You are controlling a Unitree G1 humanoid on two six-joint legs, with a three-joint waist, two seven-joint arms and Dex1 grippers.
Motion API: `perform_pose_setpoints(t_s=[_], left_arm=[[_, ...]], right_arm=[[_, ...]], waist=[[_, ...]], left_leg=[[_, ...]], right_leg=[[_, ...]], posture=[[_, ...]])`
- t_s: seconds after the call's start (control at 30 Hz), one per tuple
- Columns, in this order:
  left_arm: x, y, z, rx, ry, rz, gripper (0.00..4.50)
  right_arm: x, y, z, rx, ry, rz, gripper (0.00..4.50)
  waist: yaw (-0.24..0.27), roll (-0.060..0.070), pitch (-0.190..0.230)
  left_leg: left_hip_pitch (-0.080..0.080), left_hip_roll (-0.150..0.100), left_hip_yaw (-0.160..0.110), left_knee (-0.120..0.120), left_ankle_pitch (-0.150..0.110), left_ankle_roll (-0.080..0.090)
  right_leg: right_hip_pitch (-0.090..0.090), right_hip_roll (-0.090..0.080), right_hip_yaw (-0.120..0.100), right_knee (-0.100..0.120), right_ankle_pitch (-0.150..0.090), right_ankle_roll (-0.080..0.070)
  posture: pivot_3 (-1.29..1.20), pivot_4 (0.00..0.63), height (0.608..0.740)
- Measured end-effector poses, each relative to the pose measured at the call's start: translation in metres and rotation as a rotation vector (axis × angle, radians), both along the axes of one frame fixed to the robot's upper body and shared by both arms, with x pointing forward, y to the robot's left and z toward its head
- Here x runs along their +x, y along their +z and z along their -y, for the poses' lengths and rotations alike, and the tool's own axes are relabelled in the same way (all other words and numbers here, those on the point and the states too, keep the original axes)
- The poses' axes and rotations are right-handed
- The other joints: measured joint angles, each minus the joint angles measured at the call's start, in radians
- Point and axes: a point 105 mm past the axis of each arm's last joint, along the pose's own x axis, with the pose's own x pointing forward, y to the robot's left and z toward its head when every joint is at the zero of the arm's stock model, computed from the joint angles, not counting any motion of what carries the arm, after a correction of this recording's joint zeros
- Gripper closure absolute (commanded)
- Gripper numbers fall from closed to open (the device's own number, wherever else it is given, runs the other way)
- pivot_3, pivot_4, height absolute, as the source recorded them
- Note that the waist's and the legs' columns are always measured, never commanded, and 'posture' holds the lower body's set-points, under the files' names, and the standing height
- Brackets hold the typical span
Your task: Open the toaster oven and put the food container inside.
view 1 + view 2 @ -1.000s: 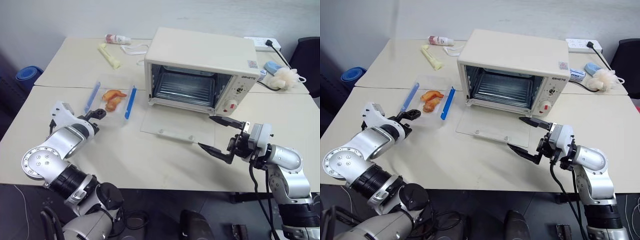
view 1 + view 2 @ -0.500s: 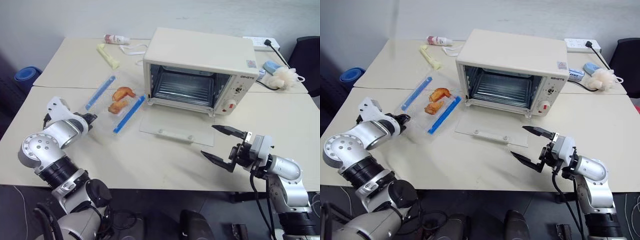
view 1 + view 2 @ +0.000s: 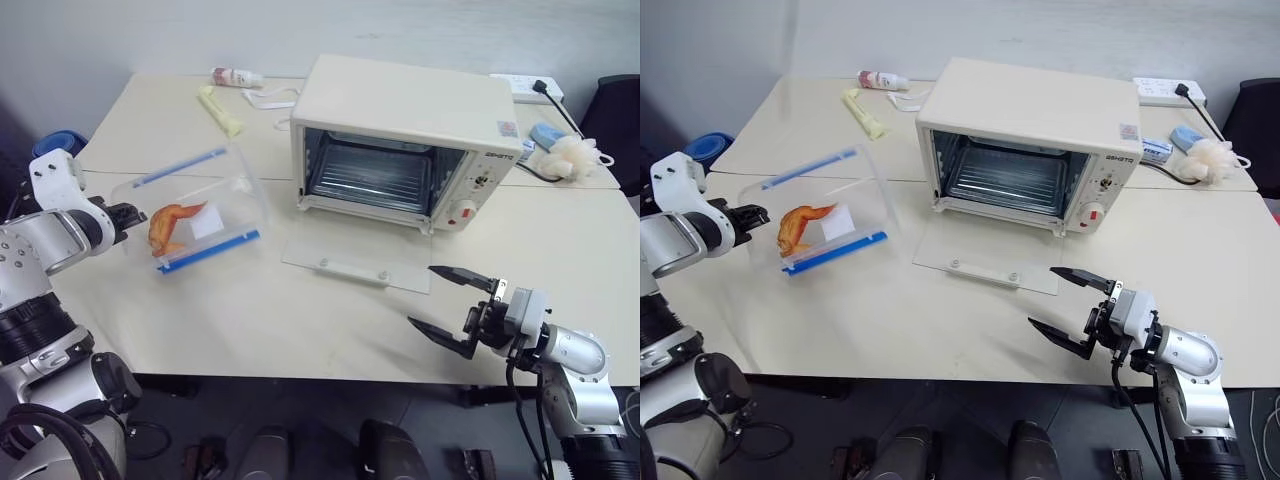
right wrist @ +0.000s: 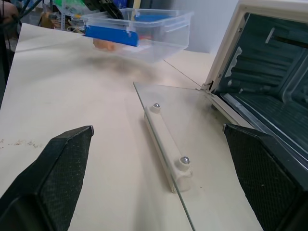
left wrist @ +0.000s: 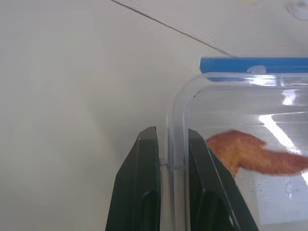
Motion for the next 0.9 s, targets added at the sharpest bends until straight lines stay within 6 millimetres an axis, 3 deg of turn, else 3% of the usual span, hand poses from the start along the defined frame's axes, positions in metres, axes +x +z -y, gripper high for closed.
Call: perform_pose_setpoints(t_s=[0.2,0.37,0.57,0.9], left_arm=[[0.014,0.026,0.063,0.030,-0.264,0.017,4.28],[0.027,0.022,0.122,0.007,-0.422,0.000,4.28],[0.046,0.016,0.157,0.071,-0.463,-0.028,4.28],[0.065,0.014,0.198,0.106,-0.540,-0.002,4.28]], right_arm=[[-0.002,-0.004,0.016,-0.007,-0.073,-0.019,0.00],[-0.013,0.000,0.025,0.007,-0.167,-0.027,0.00],[-0.028,0.007,0.036,0.004,-0.274,-0.046,0.00],[-0.032,0.018,0.025,0.047,-0.323,-0.019,0.00]], waist=[[-0.005,0.000,0.000],[-0.005,0.000,0.000],[-0.001,0.000,0.000],[-0.002,0.000,0.001]], left_leg=[[0.000,0.000,0.000,-0.001,0.000,0.000],[-0.001,0.000,0.001,-0.001,0.000,0.000],[0.000,-0.001,0.003,-0.001,0.000,0.001],[-0.001,-0.001,0.004,-0.001,0.000,0.001]], right_leg=[[0.000,0.000,0.000,0.000,0.000,0.000],[-0.001,0.000,0.001,0.000,0.000,0.000],[-0.001,0.000,0.002,0.000,0.000,0.000],[-0.002,0.000,0.002,0.000,0.000,0.001]], posture=[[0.00,0.150,0.740],[0.00,0.150,0.740],[0.00,0.150,0.740],[0.00,0.150,0.740]])
